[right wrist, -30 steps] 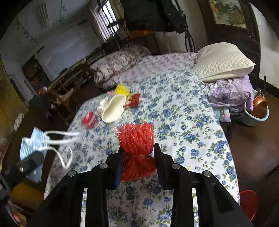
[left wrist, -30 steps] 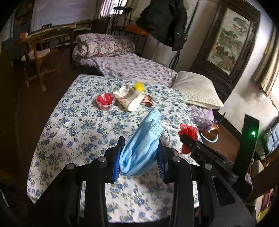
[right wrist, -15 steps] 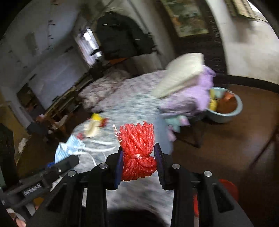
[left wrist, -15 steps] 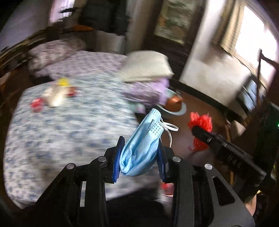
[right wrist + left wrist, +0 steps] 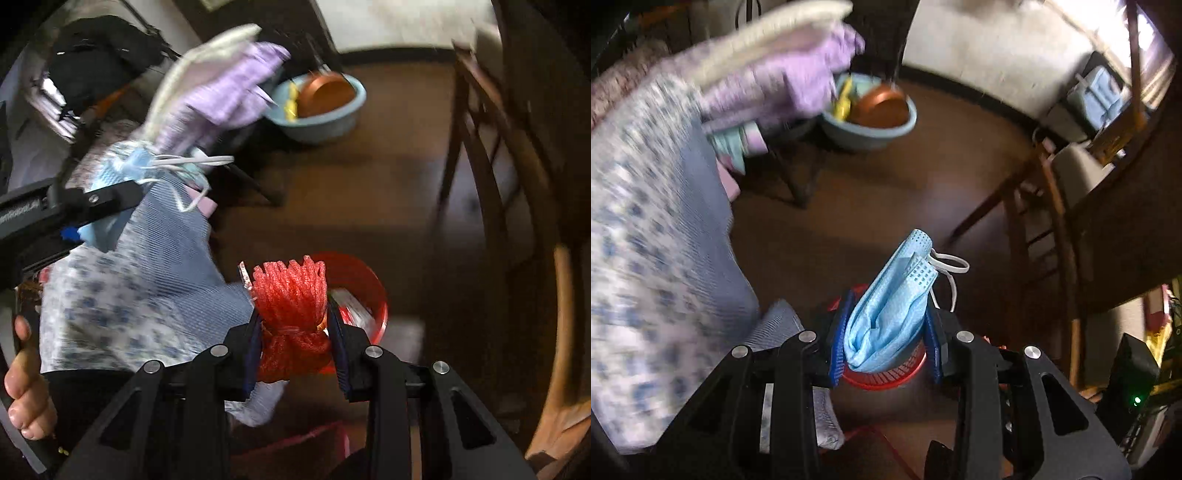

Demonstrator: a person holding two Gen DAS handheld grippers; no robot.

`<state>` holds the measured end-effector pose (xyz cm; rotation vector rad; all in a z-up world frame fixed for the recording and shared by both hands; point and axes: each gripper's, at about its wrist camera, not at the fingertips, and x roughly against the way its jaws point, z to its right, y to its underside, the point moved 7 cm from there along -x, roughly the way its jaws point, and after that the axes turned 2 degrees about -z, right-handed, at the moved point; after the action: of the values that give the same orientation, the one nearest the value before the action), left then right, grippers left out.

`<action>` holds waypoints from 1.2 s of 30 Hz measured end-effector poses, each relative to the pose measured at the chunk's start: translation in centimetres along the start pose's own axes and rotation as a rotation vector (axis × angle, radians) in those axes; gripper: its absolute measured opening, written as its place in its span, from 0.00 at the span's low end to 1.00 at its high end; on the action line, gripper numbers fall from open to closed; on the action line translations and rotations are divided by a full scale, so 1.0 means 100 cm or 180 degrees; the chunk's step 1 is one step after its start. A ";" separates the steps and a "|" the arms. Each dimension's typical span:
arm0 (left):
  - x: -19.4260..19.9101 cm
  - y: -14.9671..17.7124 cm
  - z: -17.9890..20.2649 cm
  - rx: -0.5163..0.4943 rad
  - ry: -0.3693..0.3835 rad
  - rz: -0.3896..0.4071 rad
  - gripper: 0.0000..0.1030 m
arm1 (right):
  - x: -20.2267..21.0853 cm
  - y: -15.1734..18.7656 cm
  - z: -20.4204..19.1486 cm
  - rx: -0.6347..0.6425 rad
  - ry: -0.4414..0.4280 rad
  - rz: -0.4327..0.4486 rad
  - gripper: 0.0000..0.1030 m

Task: Collect trash
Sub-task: 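Carry the face mask and red bundle over the red basket, then open both tools to drop the mask and bundle into the red basket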

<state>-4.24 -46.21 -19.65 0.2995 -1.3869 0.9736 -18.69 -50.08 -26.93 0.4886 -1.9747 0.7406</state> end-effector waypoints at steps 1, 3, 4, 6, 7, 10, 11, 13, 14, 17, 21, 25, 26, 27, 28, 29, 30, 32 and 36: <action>-0.011 0.002 -0.004 -0.0010 -0.0025 -0.0046 0.34 | -0.007 0.002 0.002 -0.0004 0.0009 -0.0035 0.33; -0.029 0.009 -0.013 0.0005 -0.0069 -0.0192 0.34 | -0.031 0.006 0.004 -0.0009 0.0001 -0.0190 0.33; -0.035 0.009 -0.016 0.0039 -0.0027 -0.0256 0.34 | -0.038 0.009 0.006 -0.0003 0.0005 -0.0242 0.33; -0.042 0.008 -0.018 0.0024 -0.0040 -0.0267 0.34 | -0.057 0.010 0.005 -0.0002 0.0013 -0.0359 0.33; -0.043 0.007 -0.019 0.0003 -0.0061 -0.0265 0.34 | -0.068 0.012 0.004 0.0000 0.0032 -0.0410 0.33; -0.052 0.010 -0.022 0.0029 -0.0059 -0.0330 0.34 | -0.086 0.012 0.004 0.0022 0.0078 -0.0466 0.33; -0.054 0.011 -0.023 0.0032 -0.0054 -0.0351 0.34 | -0.090 0.010 0.003 0.0035 0.0093 -0.0470 0.34; -0.052 0.012 -0.019 -0.0013 -0.0083 -0.0346 0.34 | -0.097 0.005 0.002 0.0065 0.0110 -0.0415 0.36; -0.052 0.013 -0.019 -0.0035 -0.0095 -0.0338 0.34 | -0.100 0.004 0.002 0.0093 0.0143 -0.0386 0.46; -0.054 0.014 -0.018 -0.0061 -0.0104 -0.0351 0.34 | -0.105 0.001 0.001 0.0111 0.0238 -0.0339 0.67; -0.066 0.023 -0.020 -0.0017 -0.0045 -0.0544 0.35 | -0.106 0.005 0.010 0.0105 0.0278 -0.0414 0.67; -0.082 0.034 -0.015 -0.0059 0.0081 -0.0818 0.35 | -0.101 0.016 0.025 0.0067 0.0278 -0.0524 0.67; -0.089 0.039 -0.013 -0.0079 0.0118 -0.0932 0.35 | -0.100 0.020 0.029 0.0053 0.0279 -0.0536 0.67; -0.094 0.044 -0.012 -0.0098 0.0112 -0.1010 0.35 | -0.098 0.024 0.035 0.0024 0.0280 -0.0553 0.67; -0.098 0.046 -0.011 -0.0116 0.0096 -0.1057 0.35 | -0.098 0.026 0.037 0.0003 0.0279 -0.0565 0.67; -0.104 0.050 -0.010 -0.0134 0.0070 -0.1119 0.35 | -0.098 0.028 0.040 -0.0027 0.0278 -0.0586 0.67; -0.108 0.052 -0.009 -0.0135 0.0061 -0.1153 0.35 | -0.097 0.032 0.044 -0.0048 0.0280 -0.0606 0.67; -0.116 0.056 -0.008 -0.0125 0.0064 -0.1230 0.35 | -0.099 0.036 0.051 -0.0102 0.0291 -0.0642 0.67; -0.127 0.061 -0.008 -0.0090 0.0080 -0.1339 0.37 | -0.101 0.040 0.055 -0.0145 0.0276 -0.0665 0.67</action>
<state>-6.58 -47.07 -33.55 0.5316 -1.2470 0.6069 -19.74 -50.47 -39.00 0.6146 -1.8230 0.5748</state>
